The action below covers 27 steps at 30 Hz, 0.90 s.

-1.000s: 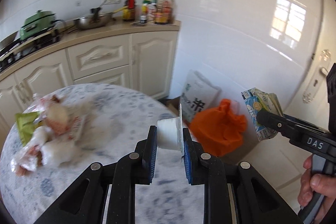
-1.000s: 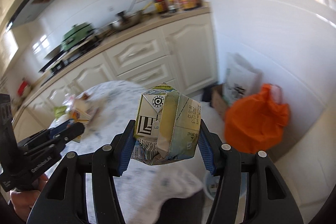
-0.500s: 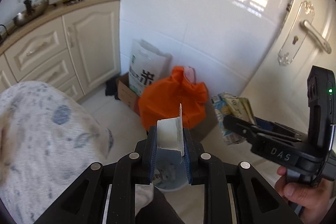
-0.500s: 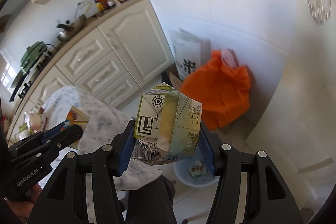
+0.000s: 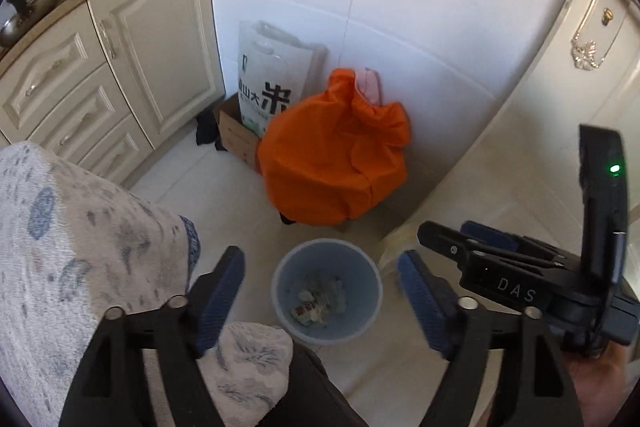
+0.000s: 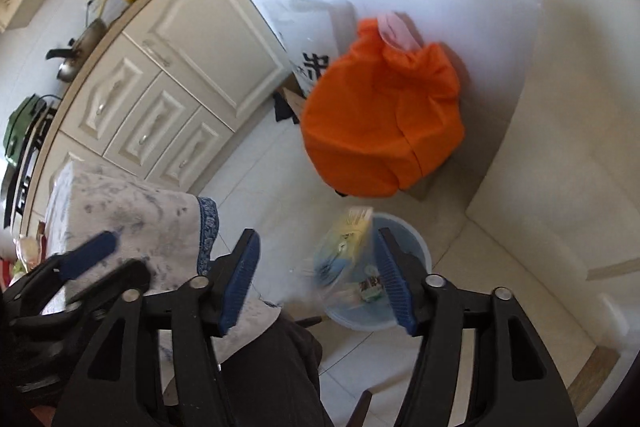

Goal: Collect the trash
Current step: 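Open both tools to drop the carton and cup into the bin, then return both open tools to the table pile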

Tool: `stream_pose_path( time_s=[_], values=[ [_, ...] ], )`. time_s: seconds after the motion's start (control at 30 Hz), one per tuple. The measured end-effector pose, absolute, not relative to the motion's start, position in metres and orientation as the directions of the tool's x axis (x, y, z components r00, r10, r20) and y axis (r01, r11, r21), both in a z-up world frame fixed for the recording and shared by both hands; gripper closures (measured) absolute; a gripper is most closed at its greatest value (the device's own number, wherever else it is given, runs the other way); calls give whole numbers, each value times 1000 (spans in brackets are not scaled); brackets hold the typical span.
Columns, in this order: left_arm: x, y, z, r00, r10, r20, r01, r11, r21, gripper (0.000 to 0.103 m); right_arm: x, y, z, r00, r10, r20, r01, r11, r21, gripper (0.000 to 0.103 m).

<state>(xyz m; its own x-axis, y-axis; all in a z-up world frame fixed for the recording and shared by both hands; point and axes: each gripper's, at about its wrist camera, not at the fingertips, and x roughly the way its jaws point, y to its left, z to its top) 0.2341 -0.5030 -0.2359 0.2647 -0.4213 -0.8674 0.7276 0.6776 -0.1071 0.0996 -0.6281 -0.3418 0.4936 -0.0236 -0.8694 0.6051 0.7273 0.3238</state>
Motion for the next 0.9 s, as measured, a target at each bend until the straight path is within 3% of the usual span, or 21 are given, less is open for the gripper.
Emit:
stream_pose_path(
  time_s=[0.07, 0.13, 0.17, 0.3, 0.53, 0.9],
  values=[
    [225, -499, -235, 283, -418, -863, 724, 683, -93, 16, 96, -629, -343, 491, -25, -871, 611, 722, 324, 23],
    [223, -493, -232, 302, -421, -855, 716, 693, -88, 11, 95, -629, -344, 491, -26, -871, 615, 718, 326, 4],
    [221, -490, -230, 309, -421, -853, 712, 697, -86, 10, 94, -628, -344, 491, -28, -871, 618, 716, 325, 0],
    [205, -466, -218, 352, -428, -832, 704, 707, -66, 4, 96, -622, -341, 482, -37, -875, 624, 716, 314, 0],
    [186, -423, -195, 412, -459, -787, 684, 727, -66, 2, 102, -600, -317, 507, -49, -861, 601, 736, 312, 0],
    [148, -309, -130, 553, -478, -682, 594, 801, -80, 1, 130, -538, -236, 624, -48, -780, 460, 829, 318, 0]
  ],
)
